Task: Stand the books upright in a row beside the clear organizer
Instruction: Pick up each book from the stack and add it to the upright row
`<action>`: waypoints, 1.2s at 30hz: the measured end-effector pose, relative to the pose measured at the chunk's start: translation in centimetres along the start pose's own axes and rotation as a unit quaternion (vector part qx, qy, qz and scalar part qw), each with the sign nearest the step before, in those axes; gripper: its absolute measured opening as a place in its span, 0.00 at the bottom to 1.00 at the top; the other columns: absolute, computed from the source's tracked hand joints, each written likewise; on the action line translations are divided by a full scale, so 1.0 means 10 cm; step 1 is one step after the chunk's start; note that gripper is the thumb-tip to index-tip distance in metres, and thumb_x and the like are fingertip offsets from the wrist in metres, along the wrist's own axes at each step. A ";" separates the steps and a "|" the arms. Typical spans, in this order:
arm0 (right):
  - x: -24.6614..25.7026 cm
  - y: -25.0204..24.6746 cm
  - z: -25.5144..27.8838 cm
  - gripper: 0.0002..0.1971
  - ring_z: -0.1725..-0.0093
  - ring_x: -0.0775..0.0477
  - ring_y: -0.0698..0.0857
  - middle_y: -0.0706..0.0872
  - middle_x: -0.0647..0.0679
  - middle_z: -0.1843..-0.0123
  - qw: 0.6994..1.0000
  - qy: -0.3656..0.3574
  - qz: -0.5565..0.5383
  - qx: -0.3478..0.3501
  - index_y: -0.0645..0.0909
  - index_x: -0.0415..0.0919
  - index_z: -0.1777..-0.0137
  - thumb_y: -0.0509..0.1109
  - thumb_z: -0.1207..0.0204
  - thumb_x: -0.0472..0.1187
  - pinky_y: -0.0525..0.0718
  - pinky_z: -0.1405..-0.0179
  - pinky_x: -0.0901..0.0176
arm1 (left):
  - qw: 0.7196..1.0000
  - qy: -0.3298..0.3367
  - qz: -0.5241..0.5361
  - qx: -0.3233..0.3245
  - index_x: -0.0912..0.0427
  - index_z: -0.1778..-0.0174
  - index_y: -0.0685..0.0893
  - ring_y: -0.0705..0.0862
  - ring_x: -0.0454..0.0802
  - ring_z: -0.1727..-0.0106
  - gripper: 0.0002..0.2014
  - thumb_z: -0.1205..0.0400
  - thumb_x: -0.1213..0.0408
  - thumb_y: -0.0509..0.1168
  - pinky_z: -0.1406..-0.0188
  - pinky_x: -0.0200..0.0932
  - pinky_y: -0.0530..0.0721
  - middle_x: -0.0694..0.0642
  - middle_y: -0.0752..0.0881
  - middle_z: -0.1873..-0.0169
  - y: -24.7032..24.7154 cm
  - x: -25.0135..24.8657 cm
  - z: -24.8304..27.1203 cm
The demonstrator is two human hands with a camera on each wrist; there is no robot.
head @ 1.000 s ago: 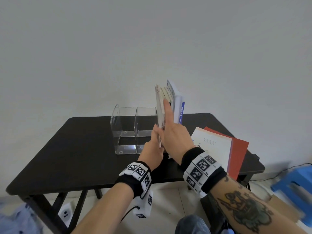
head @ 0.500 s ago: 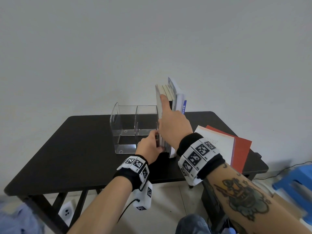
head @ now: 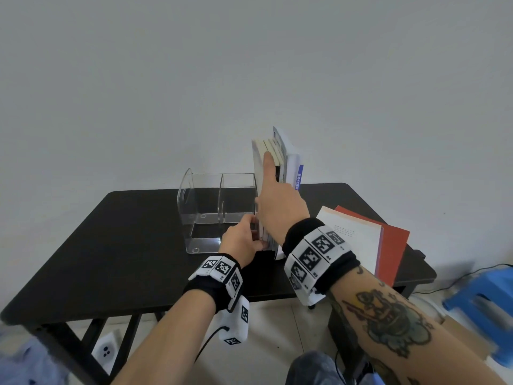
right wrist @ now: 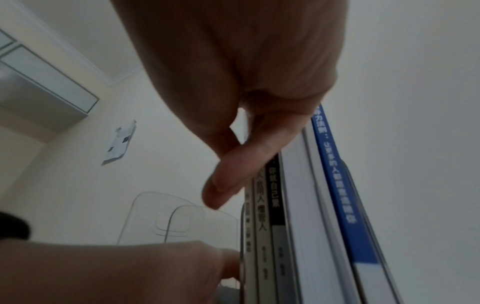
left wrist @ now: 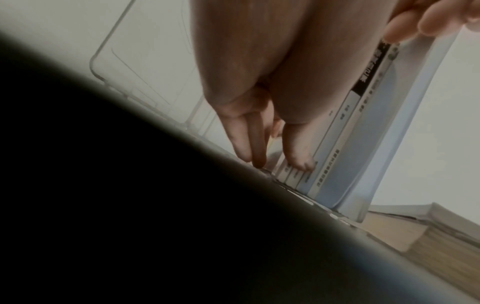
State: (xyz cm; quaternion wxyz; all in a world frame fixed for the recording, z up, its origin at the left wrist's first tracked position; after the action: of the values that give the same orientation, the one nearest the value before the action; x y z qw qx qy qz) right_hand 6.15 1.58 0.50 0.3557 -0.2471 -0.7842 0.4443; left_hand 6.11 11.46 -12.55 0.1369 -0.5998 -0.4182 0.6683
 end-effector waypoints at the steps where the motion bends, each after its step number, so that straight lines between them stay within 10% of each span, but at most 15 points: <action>1: -0.02 0.00 0.03 0.42 0.65 0.44 0.81 0.84 0.42 0.57 1.000 0.002 -0.015 -0.002 0.37 0.48 0.14 0.64 0.17 0.37 0.89 0.53 0.47 | 1.000 0.001 -0.006 0.001 0.51 0.27 0.70 0.84 0.55 0.37 0.31 0.24 0.56 0.74 0.35 0.52 0.80 0.54 0.87 0.40 0.00 -0.01 0.00; 6: -0.25 -0.33 0.30 0.24 0.68 0.44 0.86 0.87 0.47 0.65 0.988 -0.004 -0.144 -0.063 0.59 0.53 0.26 0.64 0.18 0.43 0.89 0.63 0.44 | 1.000 -0.006 0.007 0.007 0.48 0.30 0.73 0.85 0.52 0.38 0.29 0.25 0.57 0.76 0.34 0.53 0.82 0.50 0.88 0.41 0.01 0.00 -0.01; 11: -1.25 -0.58 0.29 0.06 0.61 0.37 0.88 0.87 0.46 0.58 0.967 0.166 -0.168 -0.098 0.74 0.47 0.50 0.65 0.23 0.45 0.88 0.58 0.44 | 1.000 -0.008 0.003 0.007 0.49 0.30 0.72 0.84 0.52 0.34 0.27 0.23 0.61 0.74 0.35 0.51 0.80 0.50 0.85 0.36 0.01 -0.02 -0.01; 16: -2.15 -0.15 0.35 0.22 0.53 0.42 0.84 0.84 0.43 0.52 0.945 0.256 0.083 0.187 0.78 0.37 0.51 0.67 0.21 0.60 0.76 0.64 0.58 | 1.000 0.000 0.002 0.009 0.51 0.29 0.72 0.83 0.53 0.34 0.27 0.22 0.61 0.74 0.34 0.50 0.79 0.52 0.85 0.35 -0.01 -0.05 0.02; 20: -2.38 0.07 0.51 0.25 0.58 0.49 0.84 0.87 0.48 0.55 0.917 0.271 0.110 0.270 0.80 0.40 0.52 0.67 0.24 0.66 0.80 0.63 0.66 | 1.000 -0.001 -0.007 0.014 0.50 0.30 0.72 0.83 0.53 0.34 0.27 0.23 0.59 0.75 0.34 0.50 0.79 0.52 0.84 0.35 -0.01 -0.06 0.01; 30: -2.59 -0.04 0.55 0.18 0.64 0.42 0.88 0.91 0.38 0.53 0.918 0.347 -0.044 0.187 0.84 0.32 0.48 0.82 0.29 0.45 0.83 0.75 0.60 | 0.999 0.000 -0.027 0.023 0.52 0.30 0.71 0.84 0.54 0.36 0.29 0.24 0.57 0.75 0.37 0.49 0.80 0.53 0.85 0.36 0.02 -0.11 0.02; 36: -2.44 -0.40 0.44 0.12 0.89 0.51 0.68 0.75 0.47 0.88 0.921 0.345 -0.157 0.091 0.80 0.29 0.61 0.71 0.20 0.37 0.64 0.88 0.68 | 0.999 -0.002 -0.029 0.029 0.53 0.29 0.70 0.84 0.55 0.35 0.29 0.23 0.57 0.74 0.36 0.51 0.80 0.53 0.84 0.35 0.02 -0.11 0.02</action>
State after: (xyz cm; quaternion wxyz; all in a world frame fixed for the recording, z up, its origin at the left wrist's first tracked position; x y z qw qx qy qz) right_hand 17.70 -19.80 -5.84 0.6903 -0.2256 -0.5980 0.3392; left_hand 6.25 10.50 -11.91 0.1732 -0.5816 -0.4161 0.6772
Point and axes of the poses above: each hand's wrist, its own z-axis away from the middle knuckle, its own y-axis out of the palm, x = y × z, the point moved 7 cm from there along -z, towards the middle knuckle
